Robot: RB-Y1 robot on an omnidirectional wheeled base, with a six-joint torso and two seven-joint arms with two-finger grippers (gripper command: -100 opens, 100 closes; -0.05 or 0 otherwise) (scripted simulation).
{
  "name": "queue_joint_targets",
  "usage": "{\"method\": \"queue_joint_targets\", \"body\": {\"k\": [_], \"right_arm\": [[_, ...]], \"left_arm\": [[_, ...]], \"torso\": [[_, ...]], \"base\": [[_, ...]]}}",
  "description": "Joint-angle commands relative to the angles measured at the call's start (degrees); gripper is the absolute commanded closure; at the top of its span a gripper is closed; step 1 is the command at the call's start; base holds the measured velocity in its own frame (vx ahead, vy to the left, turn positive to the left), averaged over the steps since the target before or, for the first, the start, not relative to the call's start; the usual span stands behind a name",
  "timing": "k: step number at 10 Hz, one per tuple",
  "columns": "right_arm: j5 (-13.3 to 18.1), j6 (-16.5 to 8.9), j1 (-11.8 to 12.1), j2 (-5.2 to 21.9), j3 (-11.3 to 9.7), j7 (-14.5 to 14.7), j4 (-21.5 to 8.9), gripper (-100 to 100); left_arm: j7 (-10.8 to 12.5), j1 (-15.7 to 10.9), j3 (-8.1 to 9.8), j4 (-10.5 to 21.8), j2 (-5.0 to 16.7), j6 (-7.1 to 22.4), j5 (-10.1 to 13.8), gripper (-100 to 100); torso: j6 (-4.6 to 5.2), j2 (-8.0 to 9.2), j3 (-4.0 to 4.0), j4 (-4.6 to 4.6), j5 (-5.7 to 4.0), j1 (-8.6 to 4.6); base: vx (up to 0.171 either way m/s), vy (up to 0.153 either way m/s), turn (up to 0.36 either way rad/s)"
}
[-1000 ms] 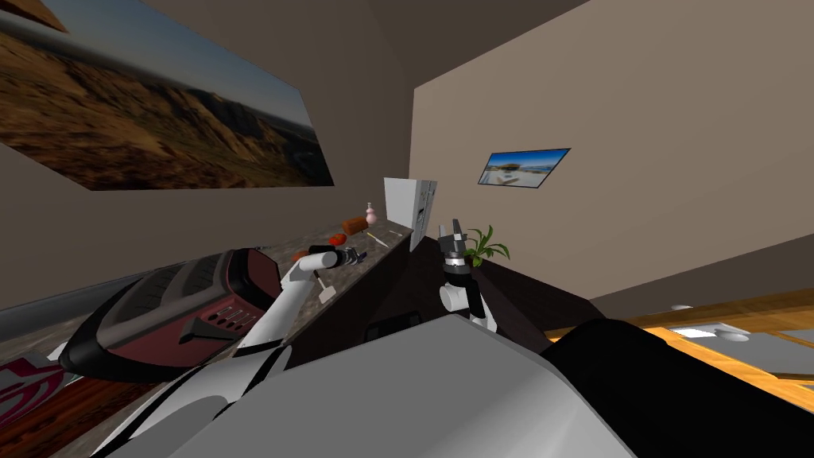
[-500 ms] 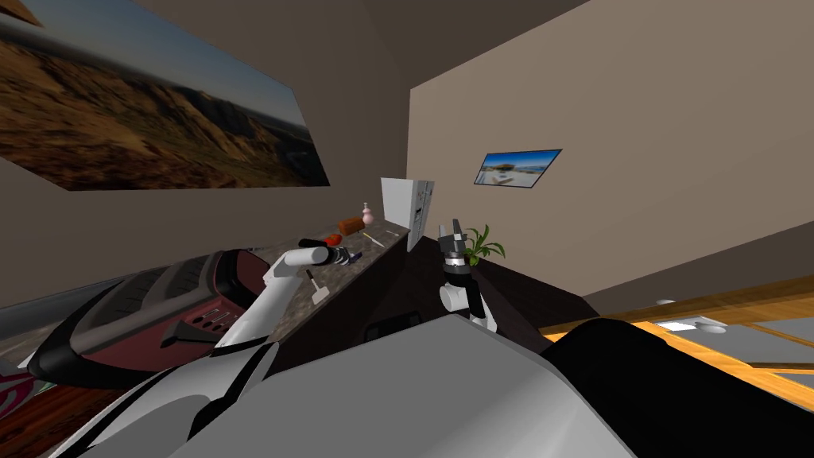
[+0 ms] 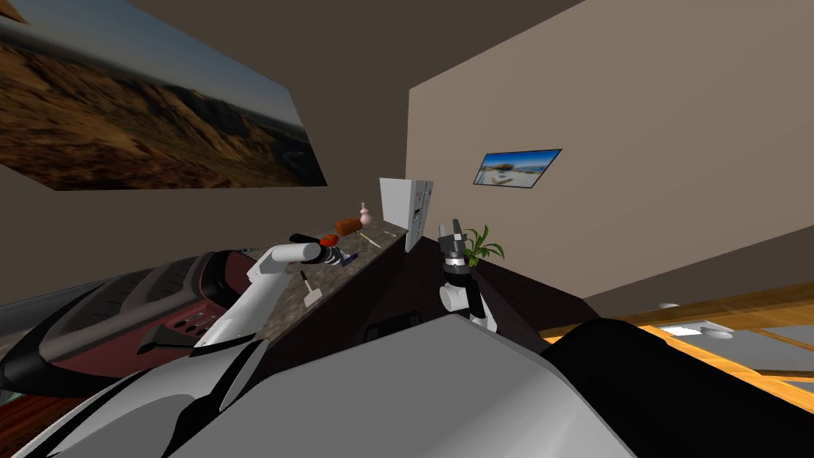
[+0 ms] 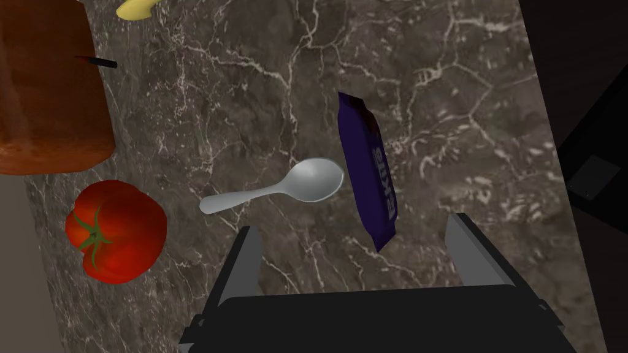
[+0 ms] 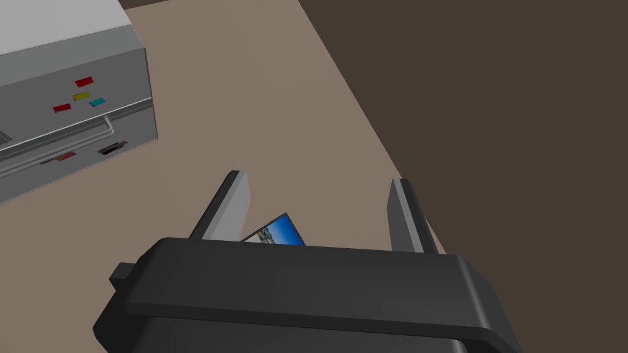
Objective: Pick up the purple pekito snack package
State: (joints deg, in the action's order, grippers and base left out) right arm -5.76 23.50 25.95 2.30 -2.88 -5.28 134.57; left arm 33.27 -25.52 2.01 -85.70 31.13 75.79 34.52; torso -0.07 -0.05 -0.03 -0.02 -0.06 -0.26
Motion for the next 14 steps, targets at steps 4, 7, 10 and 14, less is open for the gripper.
{"method": "queue_joint_targets", "body": {"k": [4, 7, 10, 14], "right_arm": [[0.0, 0.0, 0.0, 0.0, 0.0, 0.0, 0.0, 0], [0.0, 0.0, 0.0, 0.0, 0.0, 0.0, 0.0, 0], [0.0, 0.0, 0.0, 0.0, 0.0, 0.0, 0.0, 0], [0.0, 0.0, 0.0, 0.0, 0.0, 0.0, 0.0, 0]], "left_arm": [[2.6, -0.7, 0.85, -0.9, 2.9, 5.9, -1.1, -100], [4.1, -0.6, 1.18, -1.3, 4.3, 9.7, -1.4, -100], [5.4, -0.2, 1.26, -1.5, 5.1, 12.8, -1.1, -100], [7.1, 0.7, 1.1, -1.9, 5.9, 17.1, -0.2, -100]], "torso": [[-0.01, -0.12, -0.06, -0.02, 0.01, 0.02], [0.01, -0.19, -0.11, -0.05, 0.0, -0.02], [0.01, -0.35, -0.21, -0.09, -0.02, -0.11], [0.02, -0.46, -0.27, -0.11, -0.01, -0.05]], "base": [[0.037, -0.072, 0.042], [0.07, -0.082, 0.068], [0.106, -0.099, 0.066], [0.121, -0.086, 0.083]]}}
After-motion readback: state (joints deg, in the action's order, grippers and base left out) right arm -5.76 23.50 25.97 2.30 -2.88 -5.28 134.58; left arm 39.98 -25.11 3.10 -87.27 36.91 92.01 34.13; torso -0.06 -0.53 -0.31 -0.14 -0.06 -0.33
